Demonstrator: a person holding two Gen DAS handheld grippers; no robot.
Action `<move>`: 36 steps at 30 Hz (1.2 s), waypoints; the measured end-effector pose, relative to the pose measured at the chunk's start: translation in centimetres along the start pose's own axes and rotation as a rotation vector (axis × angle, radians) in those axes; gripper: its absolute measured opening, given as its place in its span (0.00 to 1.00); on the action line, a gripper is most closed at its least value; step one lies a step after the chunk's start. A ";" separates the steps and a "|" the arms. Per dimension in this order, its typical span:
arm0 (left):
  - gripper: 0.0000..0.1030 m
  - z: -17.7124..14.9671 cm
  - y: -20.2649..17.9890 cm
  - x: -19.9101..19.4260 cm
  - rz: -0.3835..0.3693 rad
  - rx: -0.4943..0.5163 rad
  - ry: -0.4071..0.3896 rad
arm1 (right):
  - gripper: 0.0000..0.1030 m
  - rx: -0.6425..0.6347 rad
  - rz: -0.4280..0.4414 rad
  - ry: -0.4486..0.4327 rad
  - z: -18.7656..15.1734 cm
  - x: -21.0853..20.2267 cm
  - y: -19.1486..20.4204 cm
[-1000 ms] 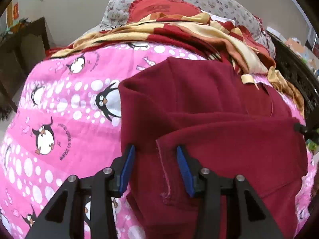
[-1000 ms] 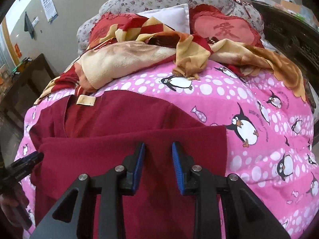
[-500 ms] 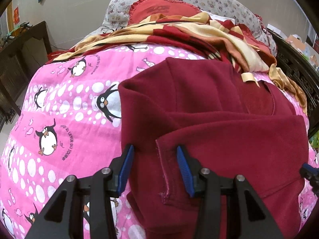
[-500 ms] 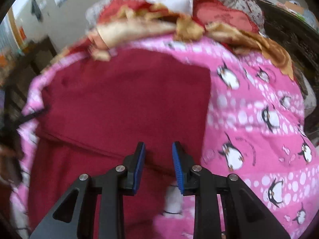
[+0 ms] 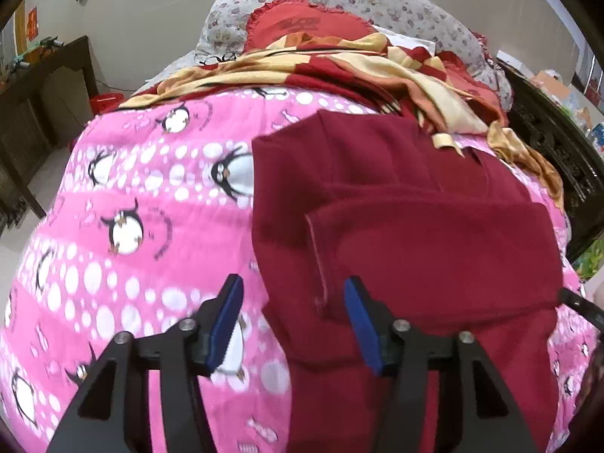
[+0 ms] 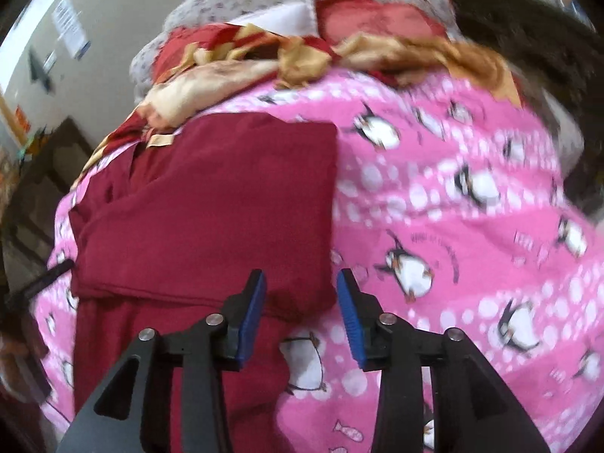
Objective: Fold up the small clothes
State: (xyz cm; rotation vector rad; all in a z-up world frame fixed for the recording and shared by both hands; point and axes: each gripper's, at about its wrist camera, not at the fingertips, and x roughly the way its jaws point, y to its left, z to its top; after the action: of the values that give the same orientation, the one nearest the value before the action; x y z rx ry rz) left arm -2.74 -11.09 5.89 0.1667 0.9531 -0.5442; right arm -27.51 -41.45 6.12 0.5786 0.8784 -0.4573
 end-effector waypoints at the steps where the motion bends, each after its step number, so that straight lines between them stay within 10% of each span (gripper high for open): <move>1: 0.61 -0.5 -0.1 0.0 -0.005 0.006 0.006 | 0.56 0.008 0.014 0.014 -0.2 0.4 -0.1; 30: 0.65 -6.1 -0.6 -4.2 -0.007 0.025 0.064 | 0.57 -0.044 0.088 0.089 -6.5 -0.2 0.6; 34: 0.65 -7.5 -0.1 -5.2 -0.014 0.018 0.074 | 0.22 -0.022 0.162 0.074 -7.1 -1.1 0.4; 36: 0.65 -8.1 0.2 -5.6 -0.022 0.009 0.076 | 0.22 -0.066 0.115 0.048 -7.4 -2.1 0.8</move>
State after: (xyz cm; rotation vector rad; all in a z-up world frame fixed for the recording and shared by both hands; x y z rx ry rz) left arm -11.09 -5.86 5.78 0.1859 1.0278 -0.5656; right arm -32.52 -35.88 4.34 0.5783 0.8970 -0.3100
